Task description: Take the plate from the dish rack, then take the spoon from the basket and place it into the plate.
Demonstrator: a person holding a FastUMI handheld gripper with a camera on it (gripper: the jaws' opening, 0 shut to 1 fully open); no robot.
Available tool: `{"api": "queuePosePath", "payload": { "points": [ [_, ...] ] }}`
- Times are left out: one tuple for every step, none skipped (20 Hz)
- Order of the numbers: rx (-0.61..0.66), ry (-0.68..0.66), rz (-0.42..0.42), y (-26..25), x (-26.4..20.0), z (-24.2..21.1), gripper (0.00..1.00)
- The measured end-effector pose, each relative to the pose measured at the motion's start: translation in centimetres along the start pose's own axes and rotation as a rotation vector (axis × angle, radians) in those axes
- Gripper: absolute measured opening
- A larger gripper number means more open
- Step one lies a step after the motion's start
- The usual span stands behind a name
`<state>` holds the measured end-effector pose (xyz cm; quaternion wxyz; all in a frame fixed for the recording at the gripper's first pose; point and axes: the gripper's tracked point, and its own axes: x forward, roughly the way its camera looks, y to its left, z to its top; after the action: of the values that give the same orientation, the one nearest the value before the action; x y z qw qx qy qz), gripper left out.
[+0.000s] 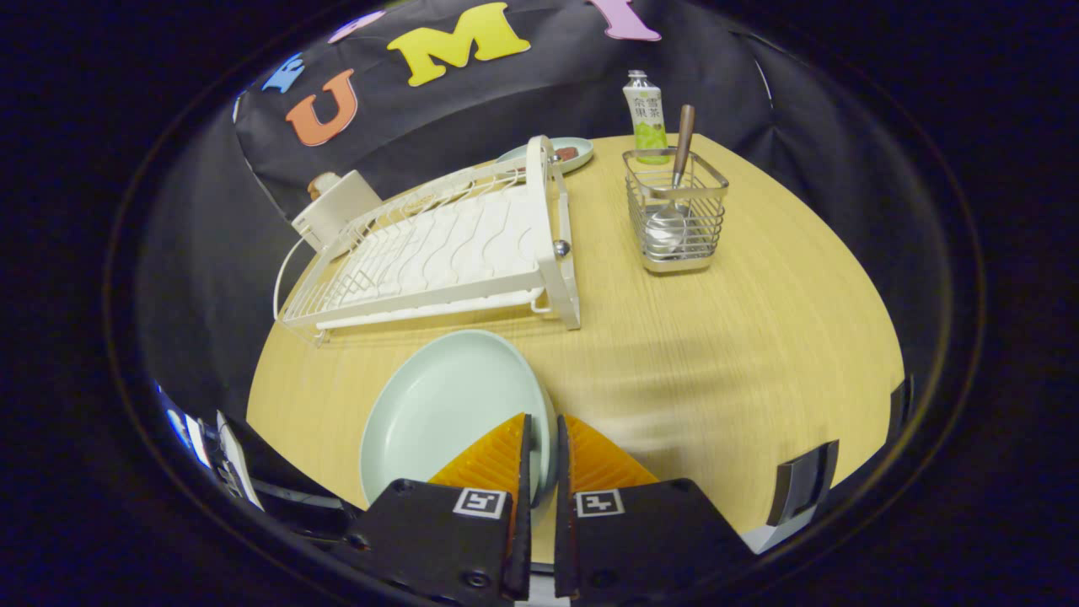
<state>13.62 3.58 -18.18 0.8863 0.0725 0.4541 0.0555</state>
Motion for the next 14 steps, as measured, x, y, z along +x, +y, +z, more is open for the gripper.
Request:
{"api": "queuePosePath", "payload": {
  "points": [
    [-0.007,0.007,-0.009,-0.4,0.4,-0.3,0.17],
    [-0.019,0.008,-0.030,-0.9,0.7,-0.5,0.17],
    [-0.043,0.012,-0.084,-1.9,1.0,-0.9,0.17],
    [-0.076,-0.002,-0.126,-2.8,1.2,-0.9,0.17],
    [-0.117,-0.038,-0.153,-3.2,1.0,-0.6,0.14],
    [-0.149,-0.069,-0.162,-3.3,0.7,-0.1,0.15],
    [-0.165,-0.098,-0.164,-3.4,0.5,0.3,0.17],
    [-0.168,-0.123,-0.163,-3.7,0.1,0.5,0.21],
    [-0.158,-0.147,-0.149,-3.9,-0.3,1.0,0.45],
    [-0.147,-0.181,-0.139,-4.2,-0.8,1.6,0.54],
    [-0.145,-0.215,-0.133,-4.5,-1.3,2.3,0.67],
    [-0.143,-0.262,-0.134,-5.1,-1.9,3.3,0.73],
    [-0.145,-0.306,-0.138,-5.7,-2.5,4.2,0.79],
    [-0.148,-0.356,-0.142,-6.3,-3.1,5.2,0.84]
  ]
}}
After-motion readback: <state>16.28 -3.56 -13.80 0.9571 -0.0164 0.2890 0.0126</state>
